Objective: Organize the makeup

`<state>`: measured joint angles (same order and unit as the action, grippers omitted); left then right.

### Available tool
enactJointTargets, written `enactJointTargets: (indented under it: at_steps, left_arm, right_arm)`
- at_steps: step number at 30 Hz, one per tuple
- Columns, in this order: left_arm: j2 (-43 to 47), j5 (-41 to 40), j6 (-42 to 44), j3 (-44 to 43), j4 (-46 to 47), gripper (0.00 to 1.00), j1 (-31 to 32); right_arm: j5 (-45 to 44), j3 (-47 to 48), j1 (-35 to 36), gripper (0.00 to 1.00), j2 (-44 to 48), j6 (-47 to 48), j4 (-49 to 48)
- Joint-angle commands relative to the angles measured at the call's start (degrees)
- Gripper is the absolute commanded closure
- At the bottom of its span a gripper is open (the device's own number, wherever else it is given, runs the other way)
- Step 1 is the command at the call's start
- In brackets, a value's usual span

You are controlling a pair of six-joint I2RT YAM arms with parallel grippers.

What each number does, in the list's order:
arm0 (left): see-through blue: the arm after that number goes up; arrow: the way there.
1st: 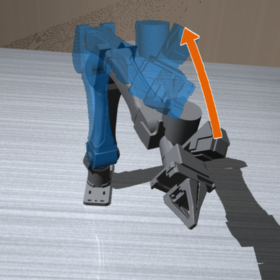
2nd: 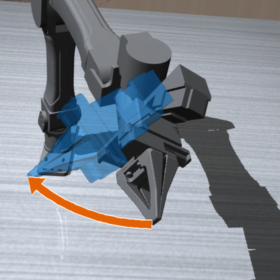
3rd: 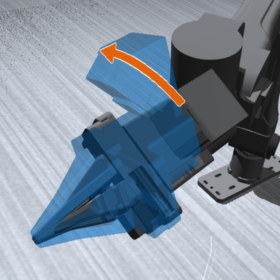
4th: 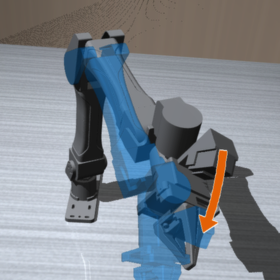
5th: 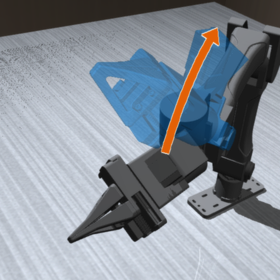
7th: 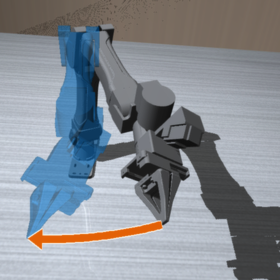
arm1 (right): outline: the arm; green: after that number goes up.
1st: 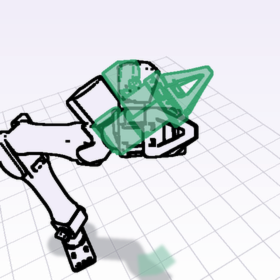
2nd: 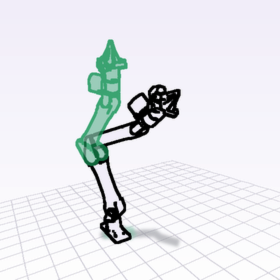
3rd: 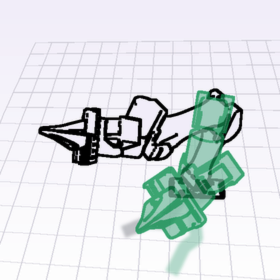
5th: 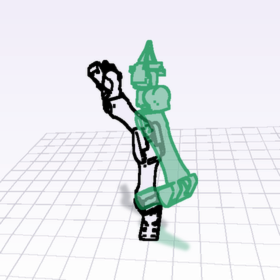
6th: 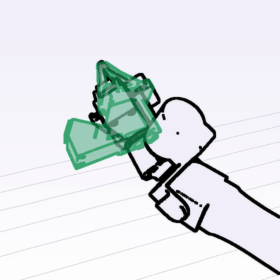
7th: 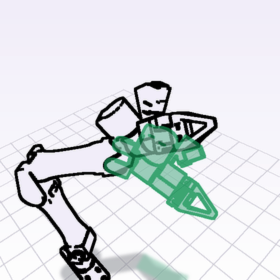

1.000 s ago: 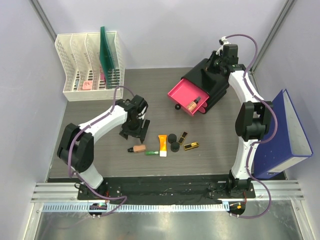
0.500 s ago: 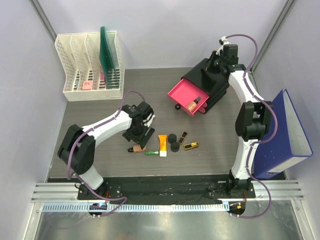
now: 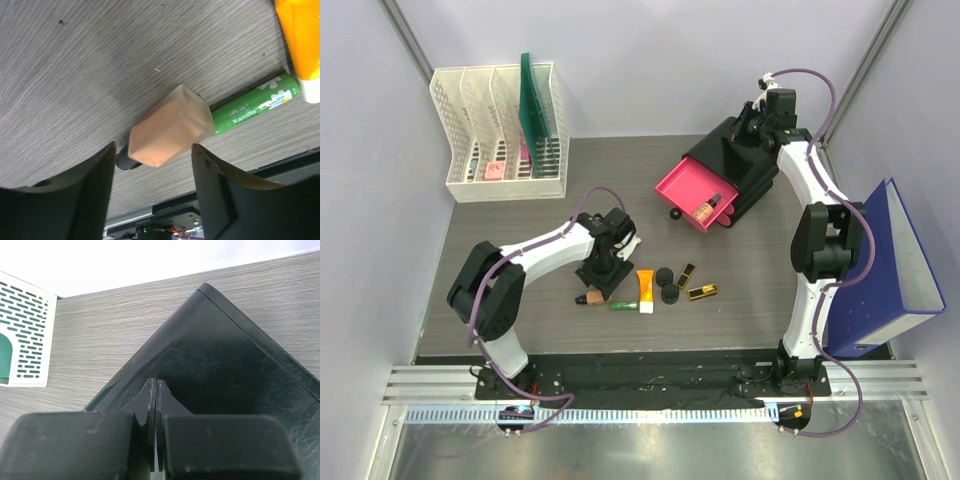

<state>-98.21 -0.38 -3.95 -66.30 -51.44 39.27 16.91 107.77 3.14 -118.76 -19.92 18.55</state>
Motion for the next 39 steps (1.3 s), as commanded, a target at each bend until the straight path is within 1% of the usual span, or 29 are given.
enactJointTargets:
  at_steps: [1,4,5,7,8,10,11,13,16,19,20,21,22,24,28,32,33,35,36,37,39]
  left_arm:
    - [-3.9,-1.4,1.4,0.1,2.8,0.46,0.6]
    - [-5.1,-1.2,1.4,0.0,3.1,0.52,0.8]
    - [-5.3,-1.2,1.5,-0.1,3.2,0.53,0.9]
    - [-5.6,-1.5,1.5,-0.4,2.8,0.48,1.1]
    - [-5.5,-1.6,1.5,-0.5,2.7,0.42,1.2]
    - [-4.5,-2.2,1.3,-0.2,2.6,0.38,1.5]
    - [-4.0,-2.3,1.1,-0.1,2.7,0.35,1.4]
    - [-2.5,-2.7,1.0,0.5,3.0,0.33,1.4]
    - [-1.9,-2.6,1.0,1.3,3.4,0.34,1.4]
    - [-3.2,-2.3,1.0,1.3,3.3,0.46,1.4]
    - [-3.9,-2.1,0.8,1.3,3.5,0.56,1.4]
    - [-4.2,-1.9,0.7,1.3,3.6,0.61,1.4]
    - [-4.4,-1.7,0.5,1.1,3.9,0.70,1.4]
    - [-5.1,-1.1,0.3,0.6,3.9,0.78,1.4]
    - [-5.8,-0.2,-0.4,-3.6,2.6,1.00,1.5]
    - [-7.6,-1.1,-1.4,-13.8,0.4,1.00,1.4]
    - [-8.8,-1.4,-1.7,-19.5,-0.1,1.00,1.4]
    - [-10.2,-2.2,-2.4,-25.3,-1.7,1.00,1.5]
    - [-10.9,-2.2,-2.6,-28.9,-2.2,1.00,1.4]
    - [-12.4,-2.2,-2.9,-34.5,-2.3,1.00,1.5]
    - [-14.0,-1.9,-4.0,-41.0,-2.2,1.00,1.4]
  right_arm:
    - [-2.3,-4.6,0.1,0.99,-5.7,1.6,16.1]
    - [-2.4,-4.6,0.1,0.99,-5.7,1.6,16.2]
    - [-2.4,-4.6,0.0,0.99,-5.7,1.5,16.1]
    - [-2.4,-4.6,0.0,0.99,-5.8,1.5,16.1]
    - [-2.3,-4.6,0.0,0.99,-5.8,1.6,16.1]
    - [-2.4,-4.6,0.1,0.99,-5.8,1.6,16.1]
    - [-2.4,-4.6,0.1,0.99,-5.8,1.5,16.1]
    - [-2.3,-4.6,0.0,0.99,-5.9,1.6,16.1]
    - [-2.4,-4.6,0.1,0.99,-6.0,1.6,16.1]
    - [-2.1,-4.6,0.1,0.99,-6.2,1.6,16.1]
    - [-2.1,-4.7,0.1,0.99,-6.2,1.5,16.1]
    - [-2.1,-4.7,0.0,0.99,-6.2,1.5,16.1]
    - [-2.2,-4.8,0.1,0.99,-6.2,1.5,16.1]
    - [-2.2,-4.8,0.1,0.99,-6.1,1.4,16.1]
    - [-2.3,-4.8,0.1,0.99,-6.0,1.5,16.0]
    - [-2.3,-4.8,0.1,0.99,-6.1,1.5,16.0]
    - [-2.3,-4.8,0.1,0.99,-6.1,1.5,16.0]
    - [-2.3,-4.9,0.1,0.99,-6.0,1.5,16.0]
    - [-2.3,-5.0,0.0,0.99,-6.0,1.5,16.0]
    - [-2.3,-5.1,0.0,0.99,-6.0,1.5,15.9]
    - [-2.2,-5.2,0.1,0.99,-6.0,1.3,15.9]
